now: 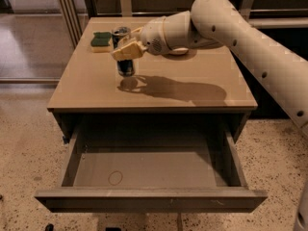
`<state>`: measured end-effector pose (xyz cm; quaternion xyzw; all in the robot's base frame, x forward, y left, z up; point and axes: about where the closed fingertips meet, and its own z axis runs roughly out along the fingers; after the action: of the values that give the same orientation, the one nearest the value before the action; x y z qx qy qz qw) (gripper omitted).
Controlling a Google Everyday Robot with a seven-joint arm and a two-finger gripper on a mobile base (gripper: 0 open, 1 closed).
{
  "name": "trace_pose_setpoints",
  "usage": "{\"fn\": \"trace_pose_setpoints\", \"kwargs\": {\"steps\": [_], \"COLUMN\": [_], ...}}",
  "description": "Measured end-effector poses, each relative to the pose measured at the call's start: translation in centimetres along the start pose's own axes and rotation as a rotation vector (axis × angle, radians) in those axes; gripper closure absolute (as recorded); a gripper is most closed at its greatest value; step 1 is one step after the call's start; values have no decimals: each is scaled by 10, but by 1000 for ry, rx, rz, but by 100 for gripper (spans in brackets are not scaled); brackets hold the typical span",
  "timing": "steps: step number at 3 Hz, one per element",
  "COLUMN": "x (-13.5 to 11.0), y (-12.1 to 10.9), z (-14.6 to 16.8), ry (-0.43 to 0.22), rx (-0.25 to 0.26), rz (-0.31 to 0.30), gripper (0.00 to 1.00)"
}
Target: Place redbull can into top drawer
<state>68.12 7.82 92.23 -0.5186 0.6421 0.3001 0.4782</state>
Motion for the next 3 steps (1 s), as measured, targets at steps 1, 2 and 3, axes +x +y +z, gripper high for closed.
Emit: {"fn": "trace_pose_setpoints", "kwargs": {"steps": [1, 2, 3], "x": [-13, -13, -15], "y": [38, 40, 57], "z": [-51, -51, -67], "ry": [11, 8, 21], "rx": [-3, -2, 9], "rz": [36, 40, 50], "gripper": [100, 100, 100]}}
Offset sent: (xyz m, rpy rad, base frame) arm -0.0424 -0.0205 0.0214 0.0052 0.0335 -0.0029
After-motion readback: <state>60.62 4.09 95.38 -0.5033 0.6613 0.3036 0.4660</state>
